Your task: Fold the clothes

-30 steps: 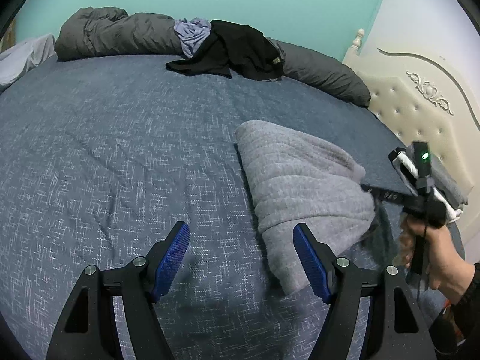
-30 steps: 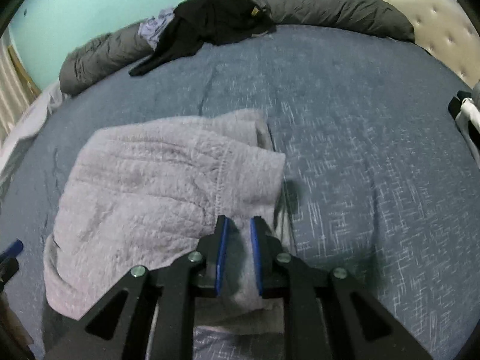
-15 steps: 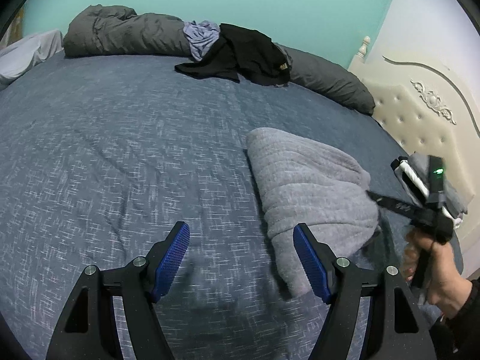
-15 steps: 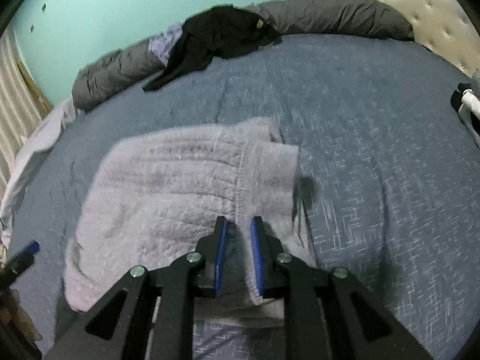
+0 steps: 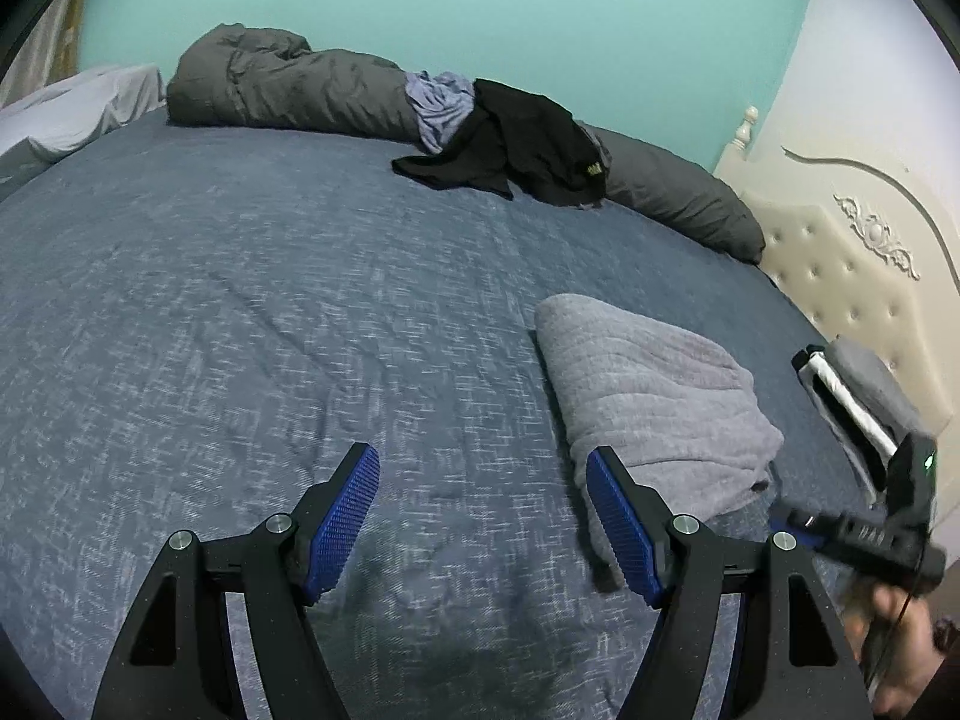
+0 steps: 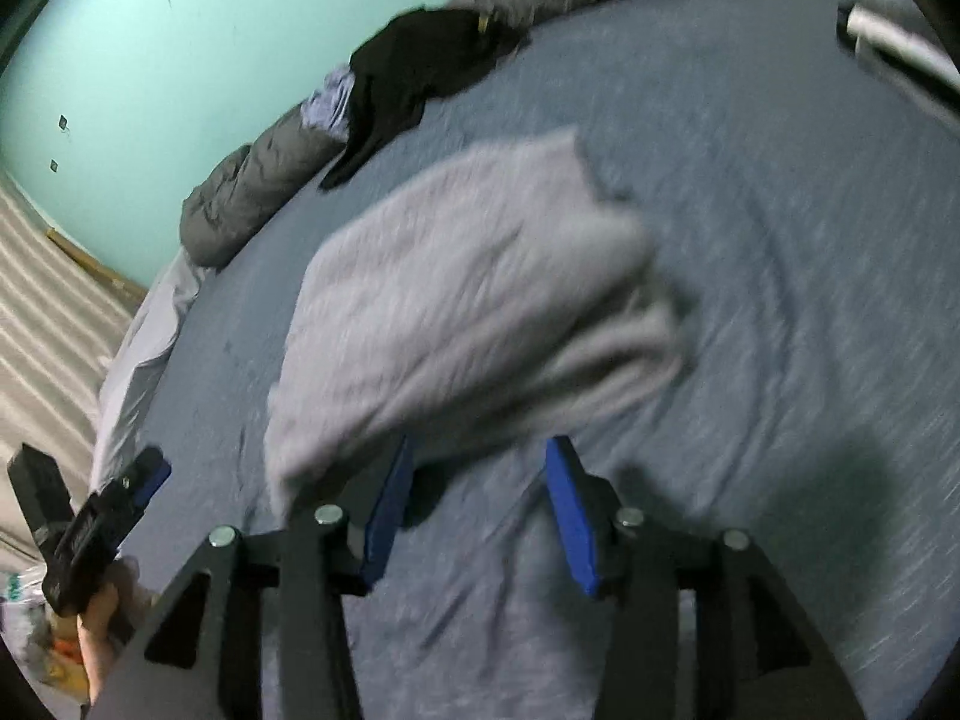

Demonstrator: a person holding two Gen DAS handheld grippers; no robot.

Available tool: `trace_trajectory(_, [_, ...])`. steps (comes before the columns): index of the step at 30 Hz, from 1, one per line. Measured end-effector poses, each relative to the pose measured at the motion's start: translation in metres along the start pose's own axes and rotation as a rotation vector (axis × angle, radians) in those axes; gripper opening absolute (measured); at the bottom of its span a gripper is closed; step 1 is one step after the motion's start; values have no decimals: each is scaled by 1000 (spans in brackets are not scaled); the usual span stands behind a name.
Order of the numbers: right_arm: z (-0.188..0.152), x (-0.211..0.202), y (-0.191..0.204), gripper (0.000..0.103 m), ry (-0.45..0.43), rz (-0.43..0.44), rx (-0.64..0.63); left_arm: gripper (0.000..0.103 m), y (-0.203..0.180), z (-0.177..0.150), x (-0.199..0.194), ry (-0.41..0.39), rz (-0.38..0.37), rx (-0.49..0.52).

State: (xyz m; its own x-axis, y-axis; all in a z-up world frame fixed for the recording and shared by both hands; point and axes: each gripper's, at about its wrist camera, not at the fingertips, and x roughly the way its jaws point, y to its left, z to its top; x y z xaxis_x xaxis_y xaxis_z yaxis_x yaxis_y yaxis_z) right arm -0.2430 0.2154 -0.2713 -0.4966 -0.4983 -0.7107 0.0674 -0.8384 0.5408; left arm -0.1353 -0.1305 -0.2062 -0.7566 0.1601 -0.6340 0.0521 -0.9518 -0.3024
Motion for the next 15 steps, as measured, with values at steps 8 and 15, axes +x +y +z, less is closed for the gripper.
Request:
trace_trajectory(8, [-30,52,29,49,122,72,72,75,29,-7,-19,-6,30,-38])
trace_trajectory(15, [-32,70,36,50,98,83,197,75,41,-8,-26,-14,46,-55])
